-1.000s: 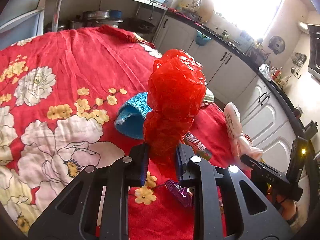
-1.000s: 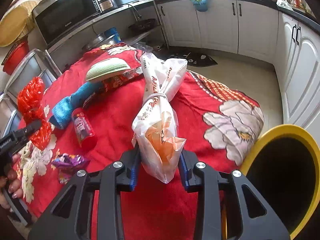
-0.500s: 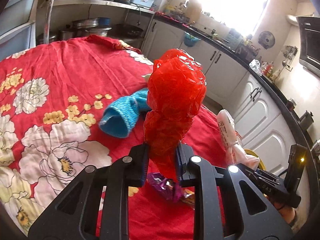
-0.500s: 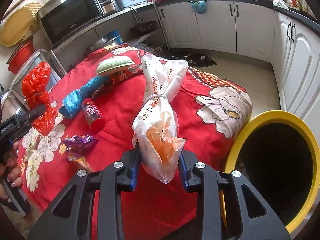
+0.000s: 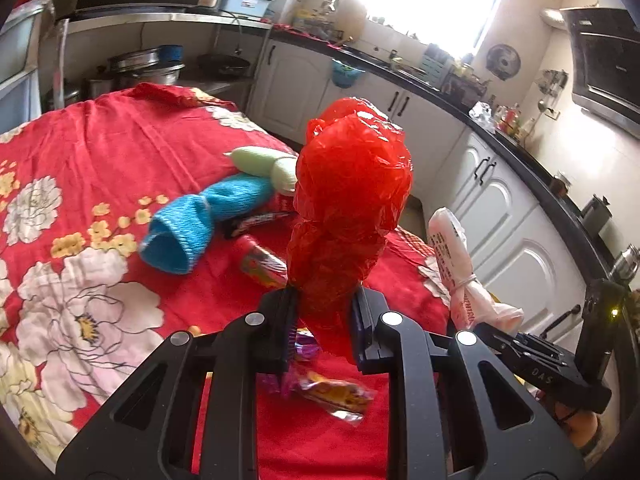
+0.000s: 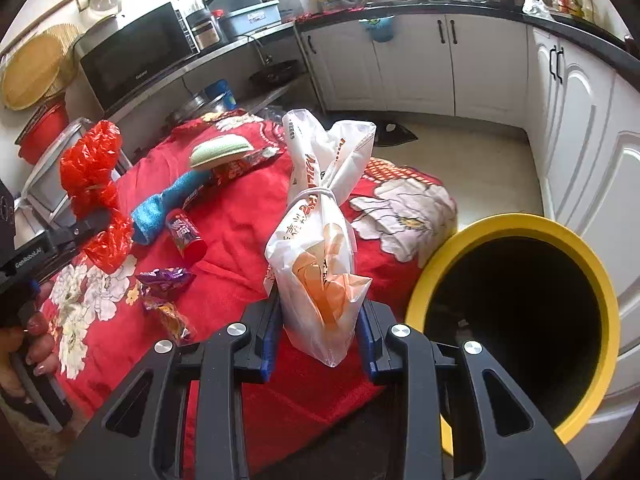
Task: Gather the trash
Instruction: 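Carry the red mesh bag and white plastic bag over the bin with both tools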
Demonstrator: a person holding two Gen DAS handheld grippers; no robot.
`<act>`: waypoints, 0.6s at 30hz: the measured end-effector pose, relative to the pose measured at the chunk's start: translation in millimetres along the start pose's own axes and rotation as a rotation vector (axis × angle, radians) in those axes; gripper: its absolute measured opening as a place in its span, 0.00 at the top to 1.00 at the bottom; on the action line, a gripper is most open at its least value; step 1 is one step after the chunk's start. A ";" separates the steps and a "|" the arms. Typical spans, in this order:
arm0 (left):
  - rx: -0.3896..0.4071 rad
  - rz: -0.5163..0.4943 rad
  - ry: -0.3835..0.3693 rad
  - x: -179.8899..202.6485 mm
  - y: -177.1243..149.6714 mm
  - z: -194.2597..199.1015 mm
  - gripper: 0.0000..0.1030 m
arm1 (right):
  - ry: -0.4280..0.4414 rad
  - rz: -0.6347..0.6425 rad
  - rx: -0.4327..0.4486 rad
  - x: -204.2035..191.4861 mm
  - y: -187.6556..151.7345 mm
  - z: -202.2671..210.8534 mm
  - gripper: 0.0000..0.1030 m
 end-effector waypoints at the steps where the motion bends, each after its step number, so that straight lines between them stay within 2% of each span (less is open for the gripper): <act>1: -0.002 -0.005 -0.003 2.8 -0.2 -1.2 0.85 | -0.003 -0.002 0.004 0.9 -0.1 2.1 0.70; 18: -0.030 -0.099 -0.082 55.3 -11.8 -15.6 0.85 | -0.084 -0.050 0.072 35.5 -5.2 50.5 0.70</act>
Point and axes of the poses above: each gripper's, at about its wrist camera, not at the fingertips, and z roughly against the way its jaws point, x to its right, y to its top, the point moved 2 cm from there along -z, roughly the way its jaws point, and after that the axes turned 5 degrees about z, right-handed, at the moved point
